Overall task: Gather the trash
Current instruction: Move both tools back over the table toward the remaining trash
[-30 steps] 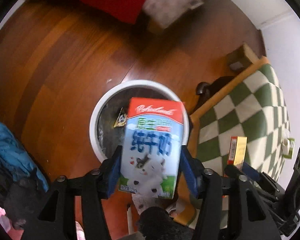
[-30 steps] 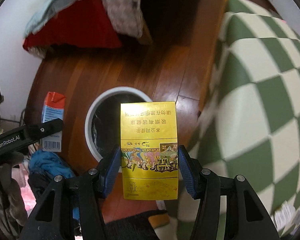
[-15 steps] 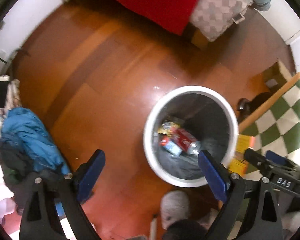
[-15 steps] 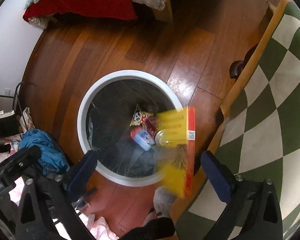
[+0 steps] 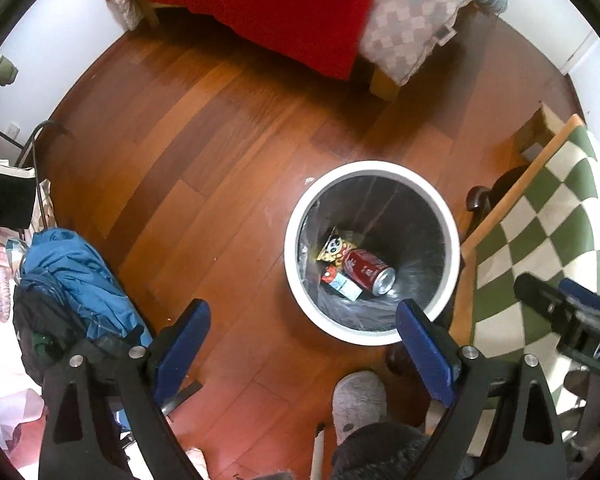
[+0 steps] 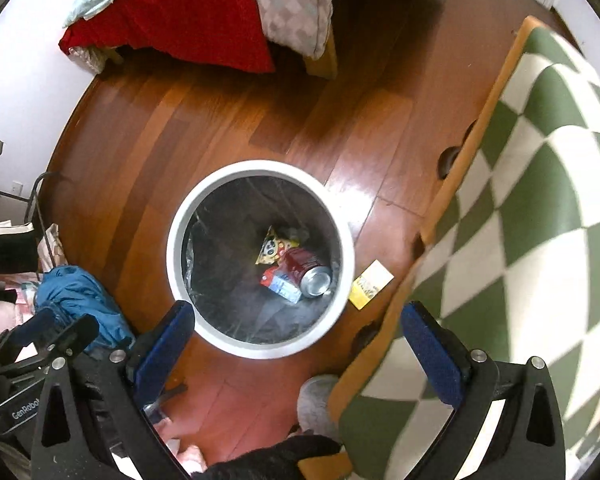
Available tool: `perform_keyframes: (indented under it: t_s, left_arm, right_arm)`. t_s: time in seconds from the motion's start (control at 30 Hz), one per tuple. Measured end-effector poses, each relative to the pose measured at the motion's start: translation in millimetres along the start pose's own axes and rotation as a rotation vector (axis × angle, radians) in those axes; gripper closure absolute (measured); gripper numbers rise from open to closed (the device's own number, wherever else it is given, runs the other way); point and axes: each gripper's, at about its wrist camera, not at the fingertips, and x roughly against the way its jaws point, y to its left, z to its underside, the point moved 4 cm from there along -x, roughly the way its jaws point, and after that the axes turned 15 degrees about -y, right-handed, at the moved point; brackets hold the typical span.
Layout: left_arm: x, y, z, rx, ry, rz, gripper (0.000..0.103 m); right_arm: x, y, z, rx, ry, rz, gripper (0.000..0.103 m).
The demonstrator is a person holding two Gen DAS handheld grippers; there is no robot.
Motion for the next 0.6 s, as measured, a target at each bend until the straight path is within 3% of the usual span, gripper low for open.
perform_keyframes:
  t_s: [0.6]
  left_arm:
    - [175,-21,-11,-0.053,-0.296,0.069,0.009]
  right_arm:
    - [184,-2,18,0.007,-0.230,-0.054,0.000]
